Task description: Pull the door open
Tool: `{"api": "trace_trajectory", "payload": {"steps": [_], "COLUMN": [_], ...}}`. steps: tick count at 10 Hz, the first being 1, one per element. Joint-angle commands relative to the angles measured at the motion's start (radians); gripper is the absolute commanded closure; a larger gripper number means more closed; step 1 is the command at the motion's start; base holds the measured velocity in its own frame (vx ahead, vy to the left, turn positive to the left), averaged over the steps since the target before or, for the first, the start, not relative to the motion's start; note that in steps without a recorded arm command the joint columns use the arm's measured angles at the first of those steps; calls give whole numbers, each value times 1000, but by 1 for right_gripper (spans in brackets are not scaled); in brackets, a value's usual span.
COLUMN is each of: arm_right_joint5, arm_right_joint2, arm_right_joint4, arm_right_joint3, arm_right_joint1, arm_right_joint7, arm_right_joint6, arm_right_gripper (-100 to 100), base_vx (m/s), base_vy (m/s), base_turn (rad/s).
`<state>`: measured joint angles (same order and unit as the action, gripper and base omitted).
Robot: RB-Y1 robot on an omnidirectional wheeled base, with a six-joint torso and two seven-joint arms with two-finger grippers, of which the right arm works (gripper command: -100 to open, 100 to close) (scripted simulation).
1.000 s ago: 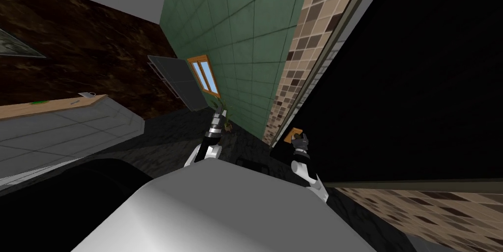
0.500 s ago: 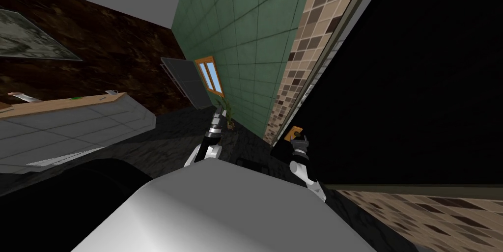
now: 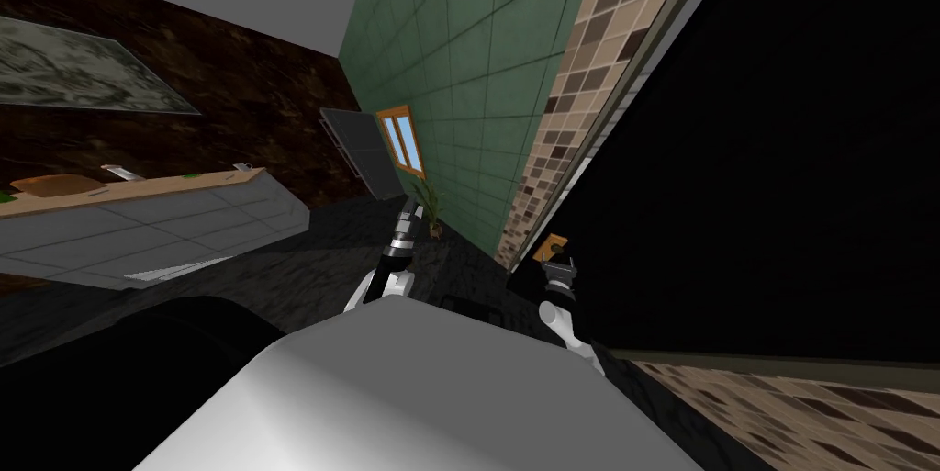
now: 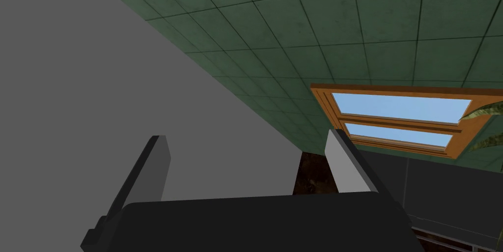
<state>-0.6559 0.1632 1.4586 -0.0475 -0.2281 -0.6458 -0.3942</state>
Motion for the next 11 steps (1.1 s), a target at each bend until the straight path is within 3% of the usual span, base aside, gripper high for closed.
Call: {"api": "trace_trajectory", "payload": {"steps": [1,2,6,9,10,11], "arm_right_joint5": [-48,-48,-149,-203,-191,-204], "arm_right_joint2": [-13,-13,-40,-54,-51,-23], "arm_right_joint4": [18,18,57,78,73,56], "arm_right_joint3": [6,6,18,24,23,5], "arm_right_joint1": [-13,-13,-39,-53,-50,-49], "arm_right_joint7": [-50,-56,-164,-222,-207,-236], "arm_right_joint6": [1,1,4,5,5,-1], "arm_right_gripper": [-100,-100,-100,-100,-100,-100], "base_vx": [-97,-65,-85,-86,-33,82], "base_vy": [-52,-32,-24,-31,-11,-22], "base_turn": [138,42,95,73,13,119]}}
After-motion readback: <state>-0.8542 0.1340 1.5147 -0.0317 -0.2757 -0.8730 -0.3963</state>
